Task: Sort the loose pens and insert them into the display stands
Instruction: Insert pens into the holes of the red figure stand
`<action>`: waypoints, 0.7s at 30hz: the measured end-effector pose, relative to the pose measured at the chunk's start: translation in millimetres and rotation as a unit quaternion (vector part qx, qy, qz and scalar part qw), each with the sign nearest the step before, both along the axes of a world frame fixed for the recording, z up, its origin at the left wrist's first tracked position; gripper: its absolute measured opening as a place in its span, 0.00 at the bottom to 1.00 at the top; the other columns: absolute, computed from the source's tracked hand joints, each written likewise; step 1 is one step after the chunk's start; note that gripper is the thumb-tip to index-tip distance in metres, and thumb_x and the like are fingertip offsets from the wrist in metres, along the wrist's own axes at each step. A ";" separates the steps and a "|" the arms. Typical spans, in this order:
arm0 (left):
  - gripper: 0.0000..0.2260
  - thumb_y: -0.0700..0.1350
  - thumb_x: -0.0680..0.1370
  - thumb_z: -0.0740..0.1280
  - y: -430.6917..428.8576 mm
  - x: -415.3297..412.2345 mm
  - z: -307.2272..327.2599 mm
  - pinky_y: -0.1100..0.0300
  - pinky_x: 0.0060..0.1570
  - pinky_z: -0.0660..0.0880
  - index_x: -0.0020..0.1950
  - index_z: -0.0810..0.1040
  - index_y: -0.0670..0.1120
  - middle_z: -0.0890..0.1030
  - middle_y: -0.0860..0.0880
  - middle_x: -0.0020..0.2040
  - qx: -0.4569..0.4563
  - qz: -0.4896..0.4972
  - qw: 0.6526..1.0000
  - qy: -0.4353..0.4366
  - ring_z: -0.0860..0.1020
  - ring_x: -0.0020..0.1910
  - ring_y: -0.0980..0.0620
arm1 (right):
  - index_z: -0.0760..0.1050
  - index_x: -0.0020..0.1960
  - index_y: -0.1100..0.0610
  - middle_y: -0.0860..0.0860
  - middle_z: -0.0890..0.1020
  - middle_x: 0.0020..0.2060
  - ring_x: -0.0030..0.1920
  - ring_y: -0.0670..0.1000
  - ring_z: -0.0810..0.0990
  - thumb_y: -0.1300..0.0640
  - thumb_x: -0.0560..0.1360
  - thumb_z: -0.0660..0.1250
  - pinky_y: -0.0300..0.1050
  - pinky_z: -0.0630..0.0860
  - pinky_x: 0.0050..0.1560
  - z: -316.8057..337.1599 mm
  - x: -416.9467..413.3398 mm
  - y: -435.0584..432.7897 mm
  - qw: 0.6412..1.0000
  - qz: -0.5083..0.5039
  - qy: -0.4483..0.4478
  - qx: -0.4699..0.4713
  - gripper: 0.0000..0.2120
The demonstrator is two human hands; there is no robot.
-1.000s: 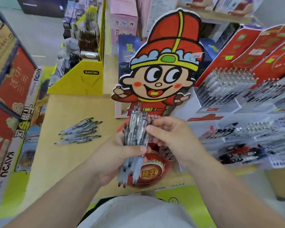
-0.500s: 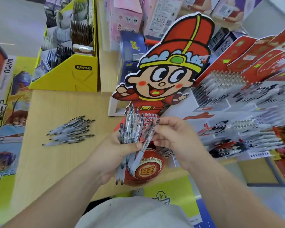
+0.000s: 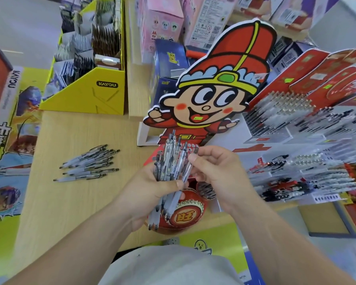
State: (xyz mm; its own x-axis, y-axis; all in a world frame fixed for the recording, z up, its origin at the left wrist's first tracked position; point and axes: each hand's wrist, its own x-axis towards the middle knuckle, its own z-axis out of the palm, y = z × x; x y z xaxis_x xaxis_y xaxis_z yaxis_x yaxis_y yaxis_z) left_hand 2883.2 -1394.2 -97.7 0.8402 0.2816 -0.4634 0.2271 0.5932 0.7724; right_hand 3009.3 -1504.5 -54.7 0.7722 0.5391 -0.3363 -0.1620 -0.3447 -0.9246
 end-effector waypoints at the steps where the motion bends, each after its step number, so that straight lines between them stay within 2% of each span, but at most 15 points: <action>1: 0.12 0.32 0.76 0.71 -1.0 0.5 0.1 0.56 0.45 0.81 0.59 0.81 0.41 0.86 0.41 0.49 -0.001 0.001 1.000 0.000 0.85 0.44 0.49 | 0.80 0.49 0.59 0.55 0.84 0.35 0.36 0.51 0.82 0.60 0.74 0.75 0.43 0.80 0.38 0.0 1.1 -0.2 1.000 0.002 -0.011 -0.008 0.07; 4: 0.11 0.35 0.77 0.71 -0.1 1.1 -2.5 0.53 0.47 0.79 0.59 0.81 0.42 0.86 0.43 0.46 -0.009 0.023 1.000 0.009 0.84 0.43 0.48 | 0.81 0.48 0.60 0.57 0.84 0.36 0.36 0.54 0.82 0.61 0.74 0.75 0.48 0.82 0.42 4.4 7.8 0.2 1.000 0.007 -0.027 0.004 0.05; 6: 0.12 0.38 0.77 0.72 4.9 -0.5 -6.3 0.53 0.43 0.78 0.60 0.79 0.41 0.85 0.46 0.42 -0.017 0.052 0.998 0.028 0.83 0.41 0.49 | 0.81 0.48 0.60 0.56 0.83 0.37 0.37 0.54 0.82 0.63 0.75 0.73 0.47 0.81 0.42 12.8 15.6 1.8 0.998 -0.001 -0.052 0.027 0.03; 9: 0.13 0.39 0.78 0.72 14.1 -5.7 -10.1 0.54 0.35 0.78 0.61 0.76 0.40 0.82 0.45 0.37 -0.030 0.079 0.995 0.058 0.80 0.36 0.48 | 0.81 0.48 0.58 0.53 0.83 0.38 0.39 0.52 0.83 0.64 0.76 0.72 0.47 0.82 0.44 27.5 26.9 5.0 0.991 -0.007 -0.122 0.048 0.03; 13: 0.13 0.41 0.77 0.74 22.1 -12.2 -14.8 0.57 0.33 0.79 0.59 0.77 0.41 0.81 0.46 0.37 -0.034 0.105 0.990 0.086 0.81 0.35 0.50 | 0.80 0.47 0.51 0.50 0.83 0.40 0.43 0.55 0.84 0.62 0.75 0.73 0.50 0.82 0.49 23.5 31.4 9.9 0.971 0.035 -0.237 0.005 0.07; 15: 0.12 0.42 0.77 0.74 22.1 -14.0 -16.3 0.57 0.33 0.80 0.58 0.77 0.42 0.82 0.46 0.38 -0.042 0.116 0.988 0.090 0.82 0.35 0.50 | 0.79 0.48 0.49 0.49 0.83 0.41 0.44 0.52 0.84 0.61 0.75 0.73 0.46 0.82 0.49 13.2 29.3 12.0 0.963 0.067 -0.261 -0.023 0.09; 17: 0.11 0.41 0.77 0.73 21.4 -14.9 -16.7 0.57 0.32 0.79 0.58 0.77 0.41 0.83 0.46 0.39 -0.055 0.120 0.987 0.089 0.82 0.35 0.50 | 0.78 0.48 0.47 0.45 0.83 0.42 0.44 0.45 0.83 0.61 0.75 0.73 0.40 0.80 0.50 2.8 27.1 13.1 0.953 0.101 -0.281 -0.056 0.10; 21: 0.16 0.40 0.77 0.73 21.8 -15.1 -19.5 0.57 0.32 0.79 0.62 0.76 0.36 0.83 0.44 0.41 -0.075 0.128 0.985 0.087 0.81 0.35 0.49 | 0.78 0.49 0.45 0.36 0.81 0.41 0.45 0.37 0.80 0.58 0.76 0.73 0.29 0.75 0.48 -9.1 27.7 12.9 0.919 0.146 -0.345 -0.119 0.09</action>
State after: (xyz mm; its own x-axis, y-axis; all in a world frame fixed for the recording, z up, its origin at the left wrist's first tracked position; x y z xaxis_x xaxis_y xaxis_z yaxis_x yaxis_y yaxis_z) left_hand 2868.1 -1372.3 -117.2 0.6546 0.3917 -0.6465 0.1764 0.7525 0.6345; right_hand 3037.1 -1491.6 -63.9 0.6794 0.7323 0.0450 0.5674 -0.4856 -0.6650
